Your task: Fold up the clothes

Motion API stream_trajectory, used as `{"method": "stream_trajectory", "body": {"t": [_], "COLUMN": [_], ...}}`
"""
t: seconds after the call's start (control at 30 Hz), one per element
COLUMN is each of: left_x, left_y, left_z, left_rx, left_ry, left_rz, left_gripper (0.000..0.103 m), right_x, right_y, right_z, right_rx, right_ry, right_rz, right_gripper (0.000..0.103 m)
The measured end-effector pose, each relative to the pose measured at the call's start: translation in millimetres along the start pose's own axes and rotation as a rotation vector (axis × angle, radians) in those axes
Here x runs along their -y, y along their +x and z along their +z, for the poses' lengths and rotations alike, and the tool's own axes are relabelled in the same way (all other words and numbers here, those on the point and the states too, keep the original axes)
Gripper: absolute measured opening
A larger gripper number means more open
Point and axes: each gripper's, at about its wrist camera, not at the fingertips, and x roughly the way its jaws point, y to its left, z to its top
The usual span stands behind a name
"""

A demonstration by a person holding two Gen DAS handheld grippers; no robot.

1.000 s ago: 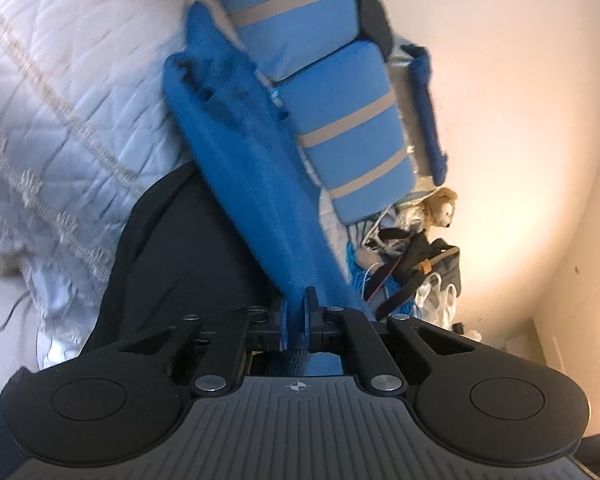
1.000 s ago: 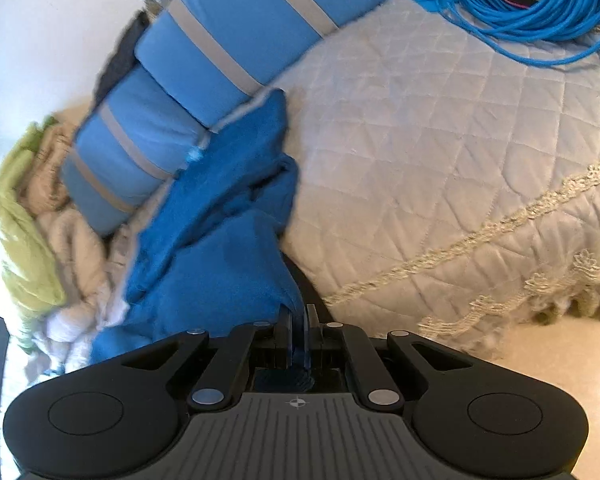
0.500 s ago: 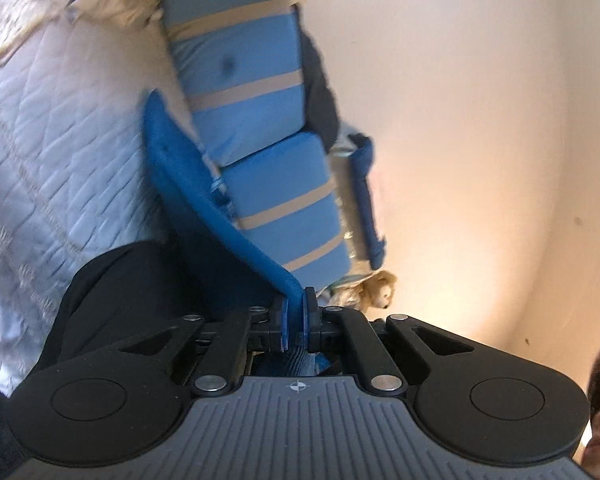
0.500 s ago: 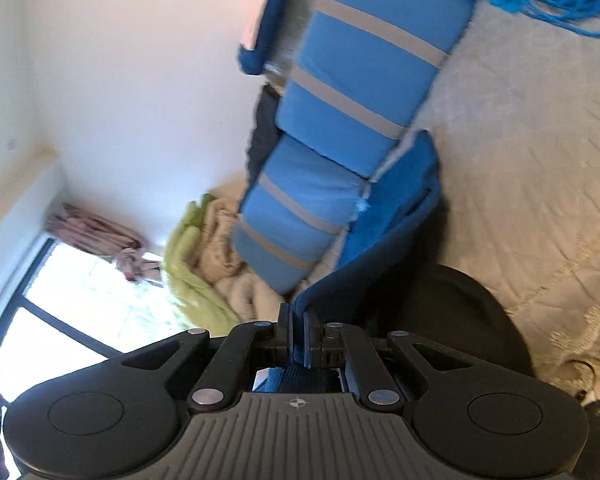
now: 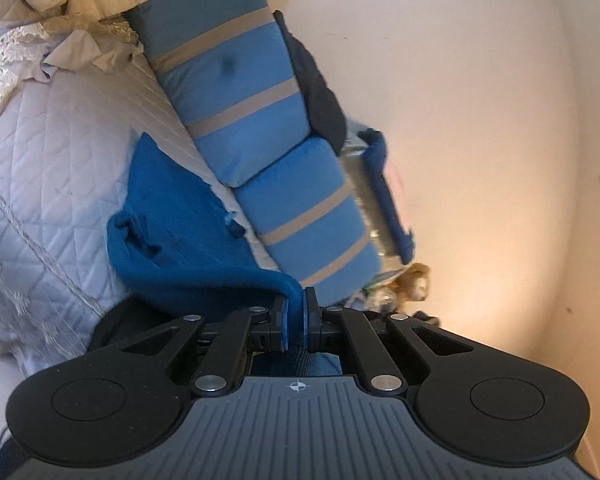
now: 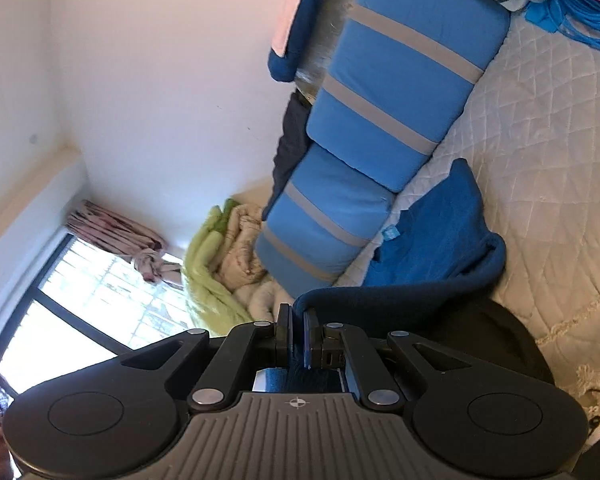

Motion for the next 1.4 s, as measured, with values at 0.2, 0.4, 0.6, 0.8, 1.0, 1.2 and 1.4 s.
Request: {"method": "stream_trajectory", "body": {"t": [0.2, 0.4, 0.6, 0.8, 1.0, 1.2, 1.4], "left_x": [-4.2, -0.9, 0.6, 0.5, -1.8, -9.4, -19.6], "left_y": [17.8, 39.3, 64.9, 85.8, 106.2, 130.0, 154.4], "left_z": [21.6, 41.7, 58.7, 74.9, 92.2, 111.6, 130.3], "left_rx": [-0.012, -0.025, -0.037, -0.037, -0.030, -0.024, -0.026], "left_ry": [0.017, 0.064, 0.086, 0.101, 0.106, 0.106, 0.110], "left_rz": [0.034, 0.042, 0.050, 0.056, 0.067, 0.083, 0.109], "left_gripper": [0.006, 0.007, 0.007, 0.007, 0.007, 0.007, 0.007], "right_x": [-9.6, -17.1, -12.3, -5.2, 1.5, 8.8, 24.6], "right_y": [29.5, 56.5, 86.1, 113.1, 137.0, 164.8, 194.8], "right_z": [21.5, 47.4, 67.4, 88.0, 107.1, 123.8, 139.2], "right_rx": [-0.021, -0.043, -0.047, -0.048, -0.040, -0.031, -0.021], "right_ry": [-0.073, -0.142, -0.154, -0.165, -0.175, -0.193, -0.190], "right_rz": [-0.035, -0.076, -0.092, -0.103, -0.109, -0.129, -0.158], "right_gripper": [0.007, 0.007, 0.007, 0.008, 0.008, 0.008, 0.008]}}
